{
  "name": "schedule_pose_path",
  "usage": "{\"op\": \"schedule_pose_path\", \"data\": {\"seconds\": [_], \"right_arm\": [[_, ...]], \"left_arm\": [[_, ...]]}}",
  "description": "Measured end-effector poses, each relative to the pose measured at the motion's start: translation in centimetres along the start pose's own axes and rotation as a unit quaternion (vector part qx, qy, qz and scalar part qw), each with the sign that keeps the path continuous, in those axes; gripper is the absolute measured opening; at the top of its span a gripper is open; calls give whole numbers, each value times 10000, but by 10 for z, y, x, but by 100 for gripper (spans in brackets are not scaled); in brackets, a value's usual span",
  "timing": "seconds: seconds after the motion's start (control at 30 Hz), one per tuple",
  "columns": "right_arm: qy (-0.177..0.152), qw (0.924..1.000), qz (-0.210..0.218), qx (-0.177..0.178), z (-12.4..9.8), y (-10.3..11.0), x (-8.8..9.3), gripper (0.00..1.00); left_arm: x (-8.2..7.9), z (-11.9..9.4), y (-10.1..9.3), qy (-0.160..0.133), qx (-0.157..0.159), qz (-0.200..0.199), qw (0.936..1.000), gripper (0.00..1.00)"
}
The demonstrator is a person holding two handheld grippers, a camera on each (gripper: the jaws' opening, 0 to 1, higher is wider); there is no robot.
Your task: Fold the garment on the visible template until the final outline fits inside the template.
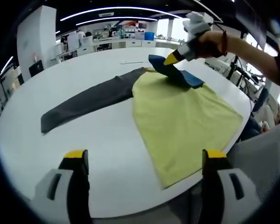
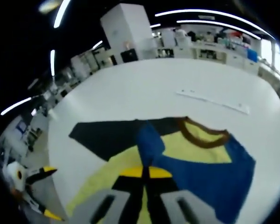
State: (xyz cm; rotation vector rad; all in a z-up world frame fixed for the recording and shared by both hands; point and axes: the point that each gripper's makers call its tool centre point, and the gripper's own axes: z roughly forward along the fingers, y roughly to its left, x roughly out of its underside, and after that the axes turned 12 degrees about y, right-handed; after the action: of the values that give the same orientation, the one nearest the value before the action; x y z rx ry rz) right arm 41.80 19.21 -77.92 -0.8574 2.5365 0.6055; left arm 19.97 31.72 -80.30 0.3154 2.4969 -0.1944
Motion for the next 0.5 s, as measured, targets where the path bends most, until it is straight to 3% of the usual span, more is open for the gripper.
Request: {"op": "schedule_pose_path", "data": {"seconds": [0.4, 0.5], "right_arm": [[167, 9996, 187, -91, 35, 7, 21, 0], [55, 9990, 264, -365, 41, 17, 21, 0]], "left_arm": [[1, 1, 1, 27, -21, -19, 10000, 99], [2, 1, 0, 42, -17, -5, 10000, 99]]}}
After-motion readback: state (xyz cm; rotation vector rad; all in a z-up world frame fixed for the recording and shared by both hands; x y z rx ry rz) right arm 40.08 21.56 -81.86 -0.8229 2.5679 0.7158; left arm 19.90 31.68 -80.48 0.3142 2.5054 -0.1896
